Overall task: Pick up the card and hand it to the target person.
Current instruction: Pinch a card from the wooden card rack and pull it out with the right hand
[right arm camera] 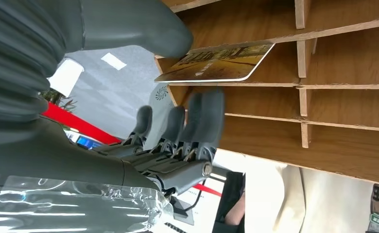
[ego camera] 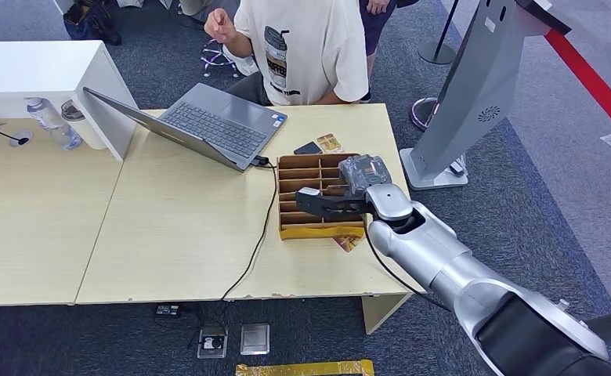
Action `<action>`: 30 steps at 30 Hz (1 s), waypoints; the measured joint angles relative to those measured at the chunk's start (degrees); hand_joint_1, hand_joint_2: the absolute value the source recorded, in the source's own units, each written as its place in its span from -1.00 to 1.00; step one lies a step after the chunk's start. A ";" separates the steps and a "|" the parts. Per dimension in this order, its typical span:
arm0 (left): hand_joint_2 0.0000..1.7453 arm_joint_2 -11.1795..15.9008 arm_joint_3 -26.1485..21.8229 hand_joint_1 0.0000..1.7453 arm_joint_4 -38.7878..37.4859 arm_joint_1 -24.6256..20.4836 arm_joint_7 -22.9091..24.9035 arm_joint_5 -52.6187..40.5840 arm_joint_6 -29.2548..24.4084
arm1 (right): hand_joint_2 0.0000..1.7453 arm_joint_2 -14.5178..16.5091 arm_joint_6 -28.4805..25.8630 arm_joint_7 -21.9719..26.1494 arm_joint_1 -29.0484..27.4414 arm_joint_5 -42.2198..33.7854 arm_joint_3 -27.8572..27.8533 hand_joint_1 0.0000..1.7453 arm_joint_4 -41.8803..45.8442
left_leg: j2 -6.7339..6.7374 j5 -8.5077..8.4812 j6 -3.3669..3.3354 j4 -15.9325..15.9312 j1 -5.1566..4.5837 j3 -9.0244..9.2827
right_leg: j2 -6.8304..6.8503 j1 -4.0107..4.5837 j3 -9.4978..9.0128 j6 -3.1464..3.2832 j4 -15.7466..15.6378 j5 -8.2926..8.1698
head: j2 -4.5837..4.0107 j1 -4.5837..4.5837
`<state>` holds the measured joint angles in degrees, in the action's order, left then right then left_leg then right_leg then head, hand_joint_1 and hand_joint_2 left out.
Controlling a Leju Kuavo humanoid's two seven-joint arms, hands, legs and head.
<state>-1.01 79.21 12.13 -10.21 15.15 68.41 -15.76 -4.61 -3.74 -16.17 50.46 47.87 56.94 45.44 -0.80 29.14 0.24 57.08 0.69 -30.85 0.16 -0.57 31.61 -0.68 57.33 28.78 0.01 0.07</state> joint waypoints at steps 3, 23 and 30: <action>1.00 0.00 0.00 -1.00 0.00 0.00 0.00 0.00 0.00 | 1.00 -0.10 -0.02 -0.05 -0.01 -0.02 0.00 -0.06 0.00 | 0.00 0.00 0.00 0.00 0.00 0.00 | 0.00 0.00 0.00 0.00 0.00 0.00 | 0.01 -0.01; 1.00 0.01 -0.04 -1.00 0.00 0.14 -0.66 0.17 -0.36 | 1.00 -0.69 -2.81 -1.57 -2.57 1.39 -0.07 0.28 5.30 | 0.00 0.00 0.00 0.00 0.00 0.00 | 0.00 0.00 0.00 0.00 0.00 0.00 | 0.00 -0.01; 1.00 0.02 -0.04 -1.00 0.00 0.14 -0.66 0.17 -0.35 | 1.00 -0.87 -2.75 -1.71 -3.67 2.06 -0.08 0.39 7.87 | 0.01 0.00 0.00 0.00 0.00 0.01 | -0.01 0.00 0.00 0.00 0.00 0.00 | -0.01 -0.02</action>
<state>-0.99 79.17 12.13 -10.07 14.49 68.59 -16.11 -5.48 -6.49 -17.88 46.80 49.93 56.86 53.31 -0.79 29.14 0.24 57.08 0.69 -30.84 0.16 -0.57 31.62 -0.67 57.33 28.78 0.00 0.04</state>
